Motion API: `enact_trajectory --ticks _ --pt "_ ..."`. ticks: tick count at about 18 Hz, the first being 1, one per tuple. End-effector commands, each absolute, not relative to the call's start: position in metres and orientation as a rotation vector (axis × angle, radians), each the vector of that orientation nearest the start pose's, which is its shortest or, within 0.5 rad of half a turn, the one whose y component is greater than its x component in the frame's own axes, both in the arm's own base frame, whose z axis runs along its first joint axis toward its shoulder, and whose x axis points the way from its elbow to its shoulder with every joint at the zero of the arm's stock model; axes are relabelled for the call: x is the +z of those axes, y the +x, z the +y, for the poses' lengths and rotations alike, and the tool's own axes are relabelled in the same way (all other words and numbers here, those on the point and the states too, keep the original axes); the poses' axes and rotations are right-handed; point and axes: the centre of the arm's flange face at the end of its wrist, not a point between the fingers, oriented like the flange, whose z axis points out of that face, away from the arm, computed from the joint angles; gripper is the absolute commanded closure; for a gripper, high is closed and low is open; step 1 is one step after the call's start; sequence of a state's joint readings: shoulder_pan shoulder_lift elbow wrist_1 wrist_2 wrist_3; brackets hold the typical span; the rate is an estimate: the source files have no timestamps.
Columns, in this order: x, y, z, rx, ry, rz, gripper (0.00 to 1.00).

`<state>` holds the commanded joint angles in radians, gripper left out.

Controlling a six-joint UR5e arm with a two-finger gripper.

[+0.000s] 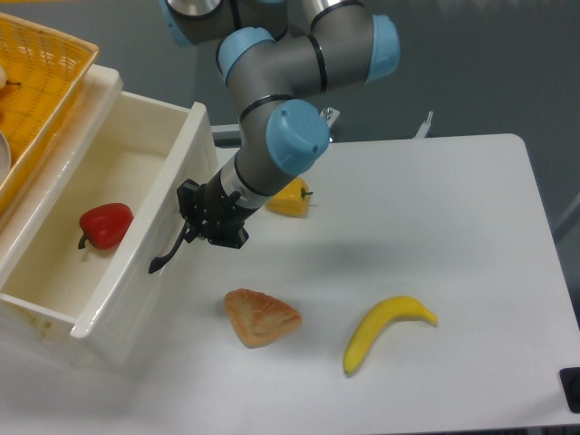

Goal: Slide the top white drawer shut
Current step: 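Press the gripper against the drawer front beside the handle, then push the drawer front inward into the cabinet with the gripper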

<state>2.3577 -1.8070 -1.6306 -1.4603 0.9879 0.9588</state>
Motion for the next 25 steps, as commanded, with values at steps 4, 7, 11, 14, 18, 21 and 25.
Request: enact_trajectory --ticks 4,7,11,14,18,21,25 --pt "0.360 -0.255 0.530 -0.725 -2.722 0.174 1.00" --pt "0.357 -0.249 0.531 -0.735 -2.726 0.184 1.00" --pt "0.355 -0.243 0.533 -0.744 -2.727 0.195 1.00" --pt "0.355 -0.238 0.533 -0.746 -2.728 0.203 1.00" --pt "0.361 -0.231 0.533 -0.742 -2.727 0.218 1.00" --pt "0.362 -0.230 0.533 -0.743 -2.727 0.218 1.00" --pt "0.362 -0.223 0.536 -0.746 -2.726 0.235 1.00"
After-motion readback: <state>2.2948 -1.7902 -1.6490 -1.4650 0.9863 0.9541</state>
